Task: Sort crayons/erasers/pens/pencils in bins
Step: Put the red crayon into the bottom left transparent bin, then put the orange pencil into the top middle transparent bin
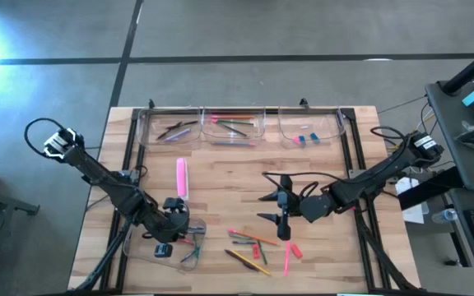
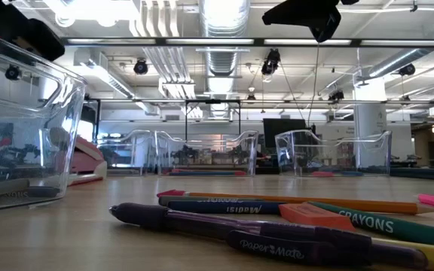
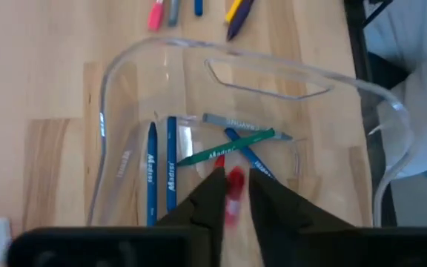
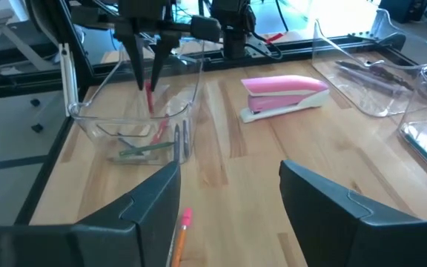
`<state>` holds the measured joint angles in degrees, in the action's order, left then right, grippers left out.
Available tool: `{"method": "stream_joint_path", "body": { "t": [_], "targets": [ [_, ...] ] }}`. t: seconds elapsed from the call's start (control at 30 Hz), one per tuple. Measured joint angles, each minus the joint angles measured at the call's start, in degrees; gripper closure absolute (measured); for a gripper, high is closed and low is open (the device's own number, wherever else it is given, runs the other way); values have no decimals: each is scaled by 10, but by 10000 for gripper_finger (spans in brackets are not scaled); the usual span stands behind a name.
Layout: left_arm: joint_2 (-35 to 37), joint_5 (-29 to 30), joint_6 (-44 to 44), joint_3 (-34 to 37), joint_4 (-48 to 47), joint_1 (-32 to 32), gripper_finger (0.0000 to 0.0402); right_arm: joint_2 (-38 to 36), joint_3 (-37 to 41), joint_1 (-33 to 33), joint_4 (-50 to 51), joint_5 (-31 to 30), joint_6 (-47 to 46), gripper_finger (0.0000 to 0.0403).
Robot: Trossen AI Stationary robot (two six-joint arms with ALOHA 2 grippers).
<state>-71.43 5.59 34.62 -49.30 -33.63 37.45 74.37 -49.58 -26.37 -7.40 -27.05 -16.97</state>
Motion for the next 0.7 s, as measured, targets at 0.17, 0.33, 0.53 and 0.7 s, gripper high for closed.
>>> {"method": "stream_joint_path", "body": {
  "t": [0.17, 0.33, 0.53, 0.7],
  "targets": [
    [-14, -4, -7, 0, 0, -6, 293, 0, 0, 0, 2, 0, 0, 184],
    [-4, 5, -8, -5, -2, -19, 250, 0, 0, 0, 14, 0, 0, 184],
    [35, 26, -56, -38, 10, -26, 243, 0, 0, 0, 50, 1, -15, 184],
    [61, 224, -185, -7, 213, -27, 242, 0, 0, 0, 150, 6, -92, 184]
  ]
}}
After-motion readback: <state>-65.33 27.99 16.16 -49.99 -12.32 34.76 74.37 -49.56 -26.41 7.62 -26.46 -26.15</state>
